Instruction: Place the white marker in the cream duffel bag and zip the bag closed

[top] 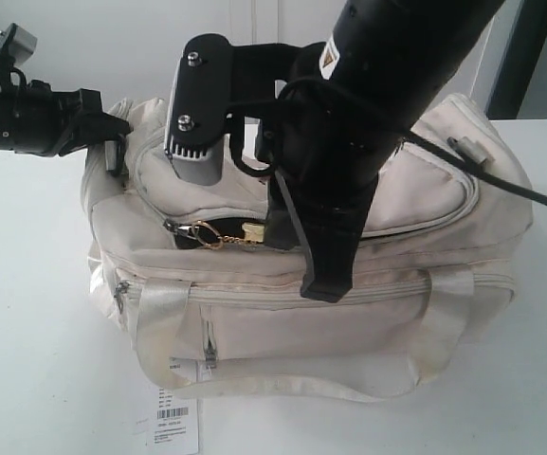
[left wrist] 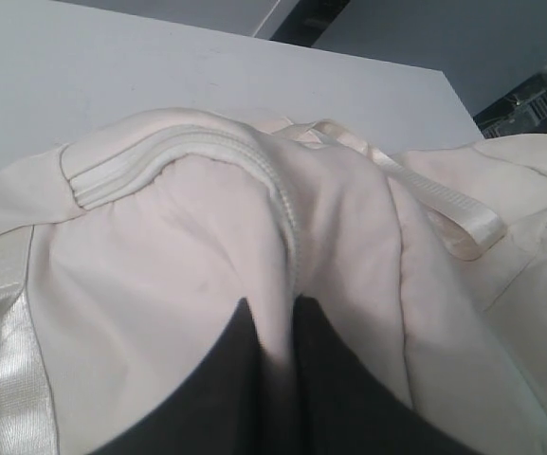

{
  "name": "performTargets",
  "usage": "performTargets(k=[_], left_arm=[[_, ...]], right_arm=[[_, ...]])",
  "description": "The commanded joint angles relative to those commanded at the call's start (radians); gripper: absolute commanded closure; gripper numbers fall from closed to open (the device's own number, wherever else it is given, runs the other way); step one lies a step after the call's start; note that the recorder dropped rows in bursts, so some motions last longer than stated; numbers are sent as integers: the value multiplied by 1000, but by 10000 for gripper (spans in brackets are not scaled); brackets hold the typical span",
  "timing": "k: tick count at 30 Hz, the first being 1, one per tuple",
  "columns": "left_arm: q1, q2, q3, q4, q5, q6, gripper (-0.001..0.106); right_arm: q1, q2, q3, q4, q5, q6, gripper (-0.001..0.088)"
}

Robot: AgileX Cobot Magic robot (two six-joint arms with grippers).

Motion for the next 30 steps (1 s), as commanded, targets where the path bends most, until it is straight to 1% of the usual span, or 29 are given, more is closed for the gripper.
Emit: performTargets(k=[3, 7, 11, 18, 22, 23, 27, 30], left_arm=[[0, 0, 0, 0, 0, 0, 1053], [0, 0, 0, 0, -2, 0, 1053], [0, 0, 0, 0, -2, 0, 1053], [0, 0, 0, 0, -2, 0, 1053], [0, 0, 0, 0, -2, 0, 1053], [0, 0, 0, 0, -2, 0, 1053], [0, 0, 0, 0, -2, 0, 1053], [0, 0, 0, 0, -2, 0, 1053]], right_arm=[[-5, -12, 0, 0, 0, 0, 868], [-39, -31, 2, 0, 0, 14, 868], [-59, -34, 18, 16, 0, 14, 868], [-61, -34, 74, 14, 0, 14, 868], [-61, -66, 81, 0, 0, 14, 868], [-61, -74, 81, 11, 0, 14, 868], [-61, -75, 81, 222, 0, 6, 868], [-59, -25, 81, 295, 0, 5, 868]])
